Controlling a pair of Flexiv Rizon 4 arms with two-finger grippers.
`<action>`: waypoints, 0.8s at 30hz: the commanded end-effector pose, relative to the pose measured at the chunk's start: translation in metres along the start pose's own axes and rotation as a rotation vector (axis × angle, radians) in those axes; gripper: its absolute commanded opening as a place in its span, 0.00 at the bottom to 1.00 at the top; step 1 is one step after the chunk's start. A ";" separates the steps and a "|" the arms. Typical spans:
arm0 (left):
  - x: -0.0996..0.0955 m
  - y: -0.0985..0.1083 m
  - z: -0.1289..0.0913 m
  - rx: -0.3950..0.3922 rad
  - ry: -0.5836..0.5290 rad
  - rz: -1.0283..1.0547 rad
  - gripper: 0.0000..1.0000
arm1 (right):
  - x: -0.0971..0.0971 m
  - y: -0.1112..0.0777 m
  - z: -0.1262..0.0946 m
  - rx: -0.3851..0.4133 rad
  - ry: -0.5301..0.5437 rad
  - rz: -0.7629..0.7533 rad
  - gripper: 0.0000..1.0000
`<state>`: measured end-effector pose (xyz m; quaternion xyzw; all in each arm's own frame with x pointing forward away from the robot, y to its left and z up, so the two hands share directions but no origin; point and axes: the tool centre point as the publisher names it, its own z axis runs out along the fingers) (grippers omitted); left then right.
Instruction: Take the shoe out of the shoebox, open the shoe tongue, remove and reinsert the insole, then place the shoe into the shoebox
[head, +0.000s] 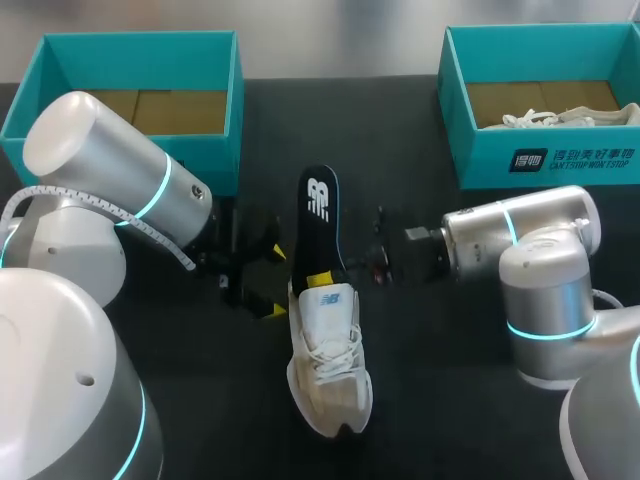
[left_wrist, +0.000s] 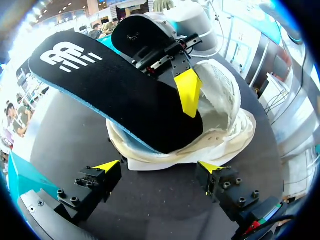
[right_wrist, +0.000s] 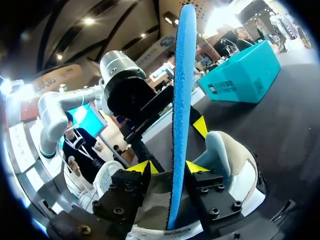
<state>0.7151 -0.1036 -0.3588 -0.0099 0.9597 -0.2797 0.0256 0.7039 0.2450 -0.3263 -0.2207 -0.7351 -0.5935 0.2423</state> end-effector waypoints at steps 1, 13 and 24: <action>0.000 -0.001 0.001 -0.005 -0.001 0.000 1.00 | -0.004 0.009 0.000 0.017 0.003 -0.004 0.44; 0.000 -0.001 0.001 -0.005 -0.001 0.000 1.00 | -0.007 0.026 -0.003 0.001 -0.006 -0.036 0.40; 0.000 -0.001 0.001 -0.005 -0.001 0.000 1.00 | -0.010 0.029 -0.001 -0.058 -0.011 -0.040 0.18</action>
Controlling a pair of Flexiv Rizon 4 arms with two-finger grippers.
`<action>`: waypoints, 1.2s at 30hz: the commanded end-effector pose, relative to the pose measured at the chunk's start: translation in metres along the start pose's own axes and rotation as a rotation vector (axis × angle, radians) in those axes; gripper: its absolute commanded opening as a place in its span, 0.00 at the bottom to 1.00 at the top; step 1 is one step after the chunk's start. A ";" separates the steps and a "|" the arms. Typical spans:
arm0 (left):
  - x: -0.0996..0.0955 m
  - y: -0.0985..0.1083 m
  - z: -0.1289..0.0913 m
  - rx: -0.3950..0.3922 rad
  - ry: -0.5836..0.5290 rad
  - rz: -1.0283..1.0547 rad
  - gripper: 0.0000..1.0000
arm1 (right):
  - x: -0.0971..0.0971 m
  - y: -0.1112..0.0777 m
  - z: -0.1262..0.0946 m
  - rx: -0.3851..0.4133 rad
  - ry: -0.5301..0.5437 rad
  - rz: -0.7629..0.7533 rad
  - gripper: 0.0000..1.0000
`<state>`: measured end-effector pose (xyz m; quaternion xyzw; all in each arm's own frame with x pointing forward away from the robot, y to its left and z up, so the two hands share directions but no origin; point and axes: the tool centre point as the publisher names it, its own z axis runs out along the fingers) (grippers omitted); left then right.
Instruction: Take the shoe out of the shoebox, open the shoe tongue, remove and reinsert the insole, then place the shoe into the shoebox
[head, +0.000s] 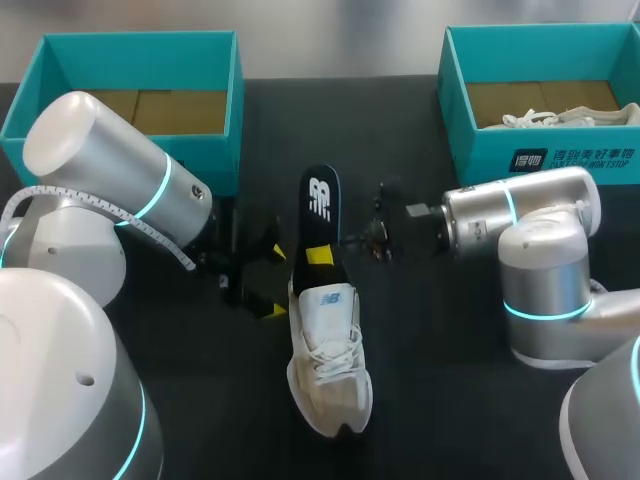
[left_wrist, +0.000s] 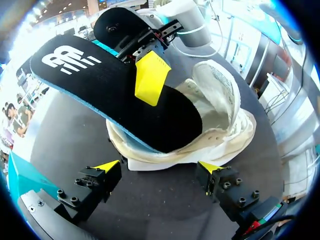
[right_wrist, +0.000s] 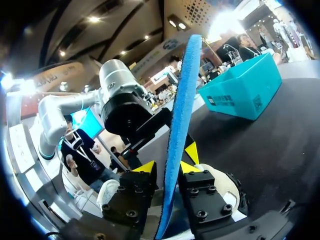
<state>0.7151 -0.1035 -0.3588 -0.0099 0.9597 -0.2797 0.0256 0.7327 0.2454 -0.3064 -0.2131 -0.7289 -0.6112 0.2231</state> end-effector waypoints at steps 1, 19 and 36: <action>0.000 -0.001 0.001 -0.005 -0.001 0.000 1.00 | 0.000 -0.005 0.005 -0.023 -0.003 0.001 0.14; 0.000 -0.001 0.001 -0.005 -0.001 0.000 1.00 | 0.002 -0.033 0.015 0.009 0.035 0.109 0.00; 0.000 -0.001 0.001 -0.005 -0.001 0.000 1.00 | 0.020 -0.065 0.021 0.001 0.056 0.188 0.00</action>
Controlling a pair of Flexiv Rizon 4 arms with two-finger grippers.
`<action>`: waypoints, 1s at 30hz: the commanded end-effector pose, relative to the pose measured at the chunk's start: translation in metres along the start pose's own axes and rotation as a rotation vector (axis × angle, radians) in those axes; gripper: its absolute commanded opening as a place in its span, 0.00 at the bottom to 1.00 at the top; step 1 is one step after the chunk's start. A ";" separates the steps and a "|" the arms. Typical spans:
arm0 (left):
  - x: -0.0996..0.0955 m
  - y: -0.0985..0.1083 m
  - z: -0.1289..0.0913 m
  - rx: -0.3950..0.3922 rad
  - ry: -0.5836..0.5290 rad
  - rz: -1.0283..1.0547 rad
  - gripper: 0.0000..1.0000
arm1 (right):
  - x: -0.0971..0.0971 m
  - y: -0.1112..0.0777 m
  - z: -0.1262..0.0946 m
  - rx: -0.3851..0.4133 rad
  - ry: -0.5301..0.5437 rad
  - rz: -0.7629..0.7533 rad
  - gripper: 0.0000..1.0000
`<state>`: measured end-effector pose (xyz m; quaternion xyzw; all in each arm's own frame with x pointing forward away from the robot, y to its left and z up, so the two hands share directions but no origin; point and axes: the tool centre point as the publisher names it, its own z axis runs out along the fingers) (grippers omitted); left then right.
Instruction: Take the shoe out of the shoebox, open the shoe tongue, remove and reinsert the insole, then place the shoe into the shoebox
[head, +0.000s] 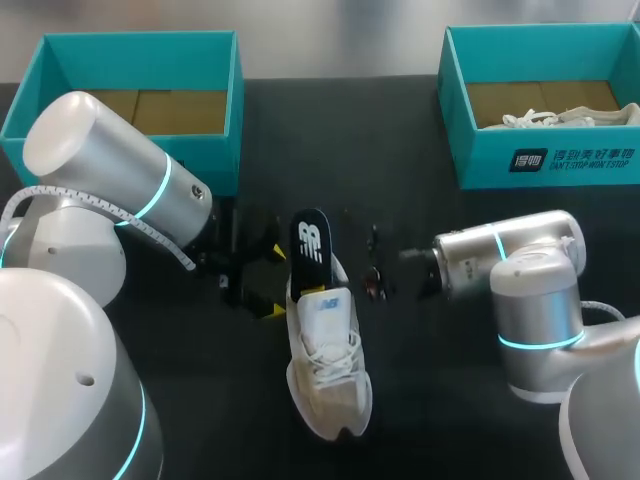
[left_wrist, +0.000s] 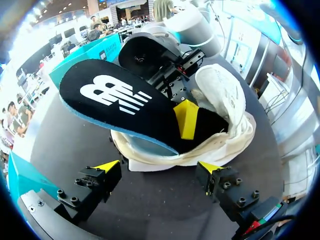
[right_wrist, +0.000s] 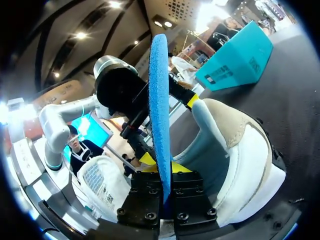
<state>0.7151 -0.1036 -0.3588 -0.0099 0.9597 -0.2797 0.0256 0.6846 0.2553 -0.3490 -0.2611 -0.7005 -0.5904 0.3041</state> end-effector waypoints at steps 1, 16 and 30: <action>0.000 -0.001 0.001 -0.005 -0.001 0.000 1.00 | 0.005 -0.004 0.002 -0.012 -0.008 -0.011 0.00; 0.000 -0.001 0.001 -0.005 -0.001 0.000 1.00 | 0.009 0.022 -0.001 -0.028 -0.017 -0.101 0.46; 0.000 -0.001 0.001 -0.005 -0.001 0.000 1.00 | 0.008 0.039 -0.006 -0.106 -0.078 -0.142 0.33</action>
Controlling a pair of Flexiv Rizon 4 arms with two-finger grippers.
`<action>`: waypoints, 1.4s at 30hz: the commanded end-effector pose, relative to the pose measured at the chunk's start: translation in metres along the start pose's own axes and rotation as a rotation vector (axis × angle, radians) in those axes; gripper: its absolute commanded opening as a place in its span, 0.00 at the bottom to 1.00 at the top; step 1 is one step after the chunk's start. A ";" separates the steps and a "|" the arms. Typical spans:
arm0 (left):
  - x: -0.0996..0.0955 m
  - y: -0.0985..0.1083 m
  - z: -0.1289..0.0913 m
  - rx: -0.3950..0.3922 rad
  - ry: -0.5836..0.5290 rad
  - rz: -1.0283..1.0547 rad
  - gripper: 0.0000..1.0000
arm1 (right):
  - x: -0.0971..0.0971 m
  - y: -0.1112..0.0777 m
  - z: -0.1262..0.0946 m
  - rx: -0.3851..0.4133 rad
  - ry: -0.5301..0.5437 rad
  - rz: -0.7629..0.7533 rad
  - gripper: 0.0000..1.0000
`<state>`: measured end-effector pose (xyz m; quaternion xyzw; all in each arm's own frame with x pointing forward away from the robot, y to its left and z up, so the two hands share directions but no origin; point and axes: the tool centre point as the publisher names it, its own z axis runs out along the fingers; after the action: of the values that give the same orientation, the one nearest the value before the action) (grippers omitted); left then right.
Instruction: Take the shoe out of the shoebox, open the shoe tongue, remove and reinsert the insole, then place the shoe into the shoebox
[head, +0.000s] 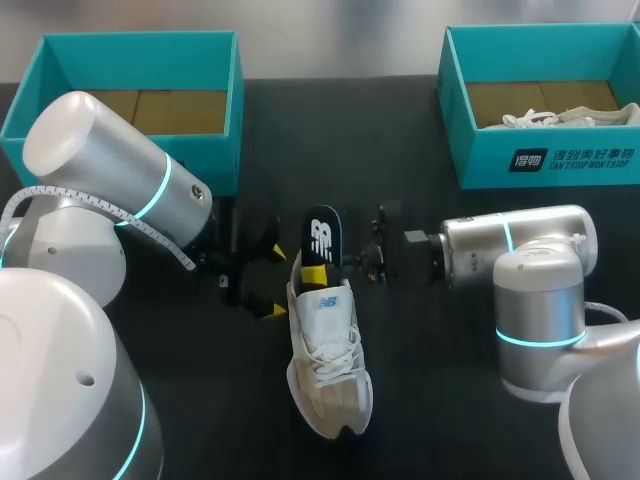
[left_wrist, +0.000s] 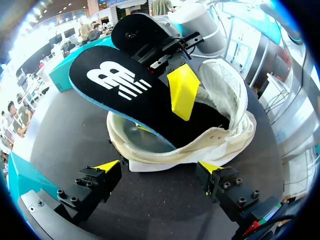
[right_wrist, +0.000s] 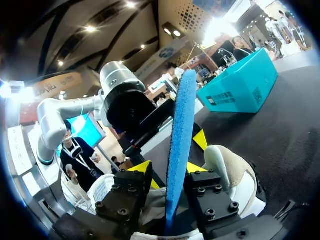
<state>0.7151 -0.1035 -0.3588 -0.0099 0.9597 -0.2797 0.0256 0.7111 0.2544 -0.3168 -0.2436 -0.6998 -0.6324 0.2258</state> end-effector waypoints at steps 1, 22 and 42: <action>0.000 -0.001 0.001 -0.004 -0.001 0.000 1.00 | 0.002 -0.001 0.002 -0.021 -0.021 0.002 0.33; 0.000 -0.001 0.001 -0.004 -0.001 0.000 1.00 | -0.007 -0.020 0.007 0.098 0.033 0.147 0.00; 0.000 -0.001 0.001 -0.004 -0.001 0.000 1.00 | 0.008 -0.020 0.008 0.126 0.011 0.112 0.92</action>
<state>0.7151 -0.1036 -0.3588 -0.0099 0.9597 -0.2797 0.0256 0.6961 0.2627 -0.3362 -0.2589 -0.7189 -0.5785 0.2856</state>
